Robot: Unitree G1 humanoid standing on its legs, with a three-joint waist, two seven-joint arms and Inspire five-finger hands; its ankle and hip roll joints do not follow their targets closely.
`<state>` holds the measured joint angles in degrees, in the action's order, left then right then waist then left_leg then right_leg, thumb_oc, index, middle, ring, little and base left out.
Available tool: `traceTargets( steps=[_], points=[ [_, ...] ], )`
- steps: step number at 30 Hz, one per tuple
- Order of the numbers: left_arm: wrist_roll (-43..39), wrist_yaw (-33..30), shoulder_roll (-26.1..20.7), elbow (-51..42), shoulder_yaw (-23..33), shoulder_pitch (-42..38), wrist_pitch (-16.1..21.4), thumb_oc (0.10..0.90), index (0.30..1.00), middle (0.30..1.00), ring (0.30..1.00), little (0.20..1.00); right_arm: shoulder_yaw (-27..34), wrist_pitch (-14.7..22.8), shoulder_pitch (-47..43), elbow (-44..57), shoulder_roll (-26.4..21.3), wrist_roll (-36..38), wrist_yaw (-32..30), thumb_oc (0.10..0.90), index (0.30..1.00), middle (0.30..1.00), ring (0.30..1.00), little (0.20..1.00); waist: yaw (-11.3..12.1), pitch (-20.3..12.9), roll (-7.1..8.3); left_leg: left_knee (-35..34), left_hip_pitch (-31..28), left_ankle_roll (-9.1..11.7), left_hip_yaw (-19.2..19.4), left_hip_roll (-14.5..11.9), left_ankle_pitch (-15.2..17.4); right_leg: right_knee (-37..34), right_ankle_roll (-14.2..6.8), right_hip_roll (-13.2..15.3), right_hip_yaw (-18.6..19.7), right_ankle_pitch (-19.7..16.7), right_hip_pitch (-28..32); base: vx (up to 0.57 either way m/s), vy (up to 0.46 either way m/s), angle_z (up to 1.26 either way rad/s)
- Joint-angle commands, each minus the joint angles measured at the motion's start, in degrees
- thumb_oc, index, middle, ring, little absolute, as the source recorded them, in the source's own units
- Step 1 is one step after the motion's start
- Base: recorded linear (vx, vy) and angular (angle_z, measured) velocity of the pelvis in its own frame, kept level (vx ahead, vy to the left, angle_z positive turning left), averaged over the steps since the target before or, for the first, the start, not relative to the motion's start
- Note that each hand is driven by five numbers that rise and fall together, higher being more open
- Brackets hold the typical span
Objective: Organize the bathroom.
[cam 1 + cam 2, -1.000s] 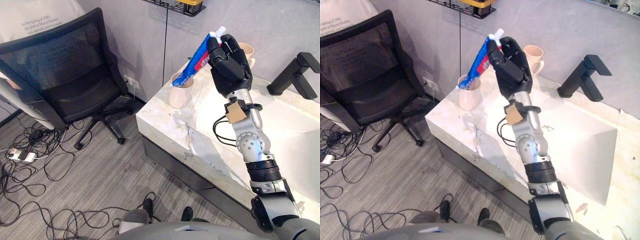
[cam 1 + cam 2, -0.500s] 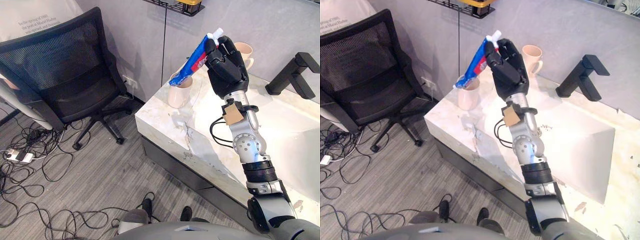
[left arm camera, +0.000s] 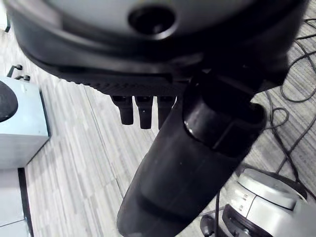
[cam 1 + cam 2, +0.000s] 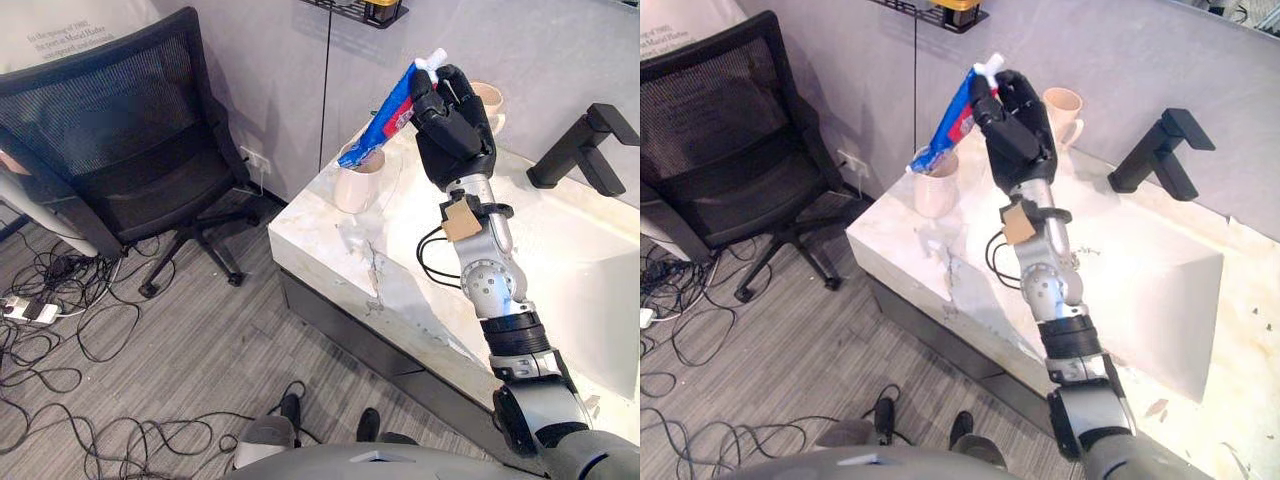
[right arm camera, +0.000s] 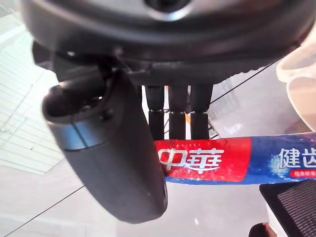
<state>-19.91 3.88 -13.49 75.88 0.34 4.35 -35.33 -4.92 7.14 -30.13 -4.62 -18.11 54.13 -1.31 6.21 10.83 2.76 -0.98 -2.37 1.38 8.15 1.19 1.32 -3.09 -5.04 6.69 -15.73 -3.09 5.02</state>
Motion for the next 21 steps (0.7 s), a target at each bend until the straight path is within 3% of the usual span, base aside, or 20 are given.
traceTargets(
  steps=[1, 21],
  points=[
    [0.78, -0.72, -1.76, 4.08, -3.23, 1.42, -4.57, 0.800, 0.900, 0.900, 0.900, 0.900, -0.77, 5.15, -7.08, 2.94, -1.18, -2.98, 0.82, 0.400, 0.300, 0.300, 0.300, 0.300, 1.10, -3.33, -0.29, 3.61, 0.95, -1.15, 2.90, -0.95, 2.45, 5.38, -2.57, -0.29, 2.15, 4.65, -3.25, 0.02, -0.018, 0.05],
    [2.66, 0.00, -2.38, 4.27, -3.51, 2.57, -4.11, 0.800, 0.900, 0.900, 0.900, 0.900, -0.15, 5.72, -10.50, 3.64, -3.82, -3.82, -0.23, 0.400, 0.300, 0.300, 0.300, 0.300, 1.70, -4.21, -0.17, 2.80, 0.01, -1.18, 2.47, -0.49, 2.54, 4.82, -2.27, -0.49, 1.82, 4.77, -2.42, 0.00, -0.001, 0.00]
  ],
)
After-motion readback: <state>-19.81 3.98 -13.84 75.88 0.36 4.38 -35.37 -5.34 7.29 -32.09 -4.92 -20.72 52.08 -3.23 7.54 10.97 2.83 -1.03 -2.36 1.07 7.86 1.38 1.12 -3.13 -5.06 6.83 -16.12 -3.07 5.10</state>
